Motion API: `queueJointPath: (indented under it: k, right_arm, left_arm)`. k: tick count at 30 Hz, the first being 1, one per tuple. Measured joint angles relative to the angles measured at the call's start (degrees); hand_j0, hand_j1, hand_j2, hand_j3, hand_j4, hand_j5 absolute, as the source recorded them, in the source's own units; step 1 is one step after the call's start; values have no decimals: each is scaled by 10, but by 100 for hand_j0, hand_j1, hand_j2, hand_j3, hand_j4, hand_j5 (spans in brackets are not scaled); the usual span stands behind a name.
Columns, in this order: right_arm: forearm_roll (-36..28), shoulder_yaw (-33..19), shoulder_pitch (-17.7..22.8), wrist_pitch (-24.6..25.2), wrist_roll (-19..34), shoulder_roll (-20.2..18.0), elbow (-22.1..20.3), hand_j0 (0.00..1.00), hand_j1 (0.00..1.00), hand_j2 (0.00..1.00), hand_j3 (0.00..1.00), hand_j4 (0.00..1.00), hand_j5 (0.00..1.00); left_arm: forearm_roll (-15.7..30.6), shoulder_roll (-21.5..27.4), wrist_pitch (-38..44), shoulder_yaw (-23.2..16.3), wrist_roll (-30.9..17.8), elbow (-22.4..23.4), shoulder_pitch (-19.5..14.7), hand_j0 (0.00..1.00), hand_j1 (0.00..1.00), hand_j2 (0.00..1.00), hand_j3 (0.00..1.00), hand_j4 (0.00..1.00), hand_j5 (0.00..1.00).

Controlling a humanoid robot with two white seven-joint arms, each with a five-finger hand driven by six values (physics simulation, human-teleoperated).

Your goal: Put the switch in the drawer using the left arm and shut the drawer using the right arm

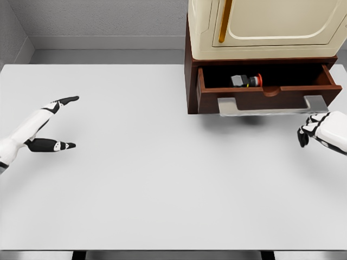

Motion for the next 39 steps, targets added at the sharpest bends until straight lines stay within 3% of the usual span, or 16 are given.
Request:
queueJointPath:
  k: [8, 18, 30, 39]
  right_arm:
    - [-24, -2, -29, -1, -12, 11, 10, 27, 27, 27, 27, 27, 27]
    - [-27, -1, -33, -2, -14, 23, 17, 27, 27, 27, 27, 27, 27]
    - [-24, 1, -4, -2, -15, -26, 28, 27, 27, 27, 27, 27, 27]
    - [-22, 2, -2, -2, -14, -20, 9, 27, 27, 27, 27, 27, 27]
  left_arm:
    - [1, -2, 0, 10, -2, 11, 0, 100, 100, 100, 100, 100, 100]
    - [2, 0, 0, 19, -2, 34, 6, 100, 100, 100, 100, 100, 100]
    - [2, 2, 0, 23, -2, 35, 11, 100, 100, 100, 100, 100, 100]
    - [3, 2, 0, 24, -3, 36, 19, 100, 100, 100, 100, 100, 100]
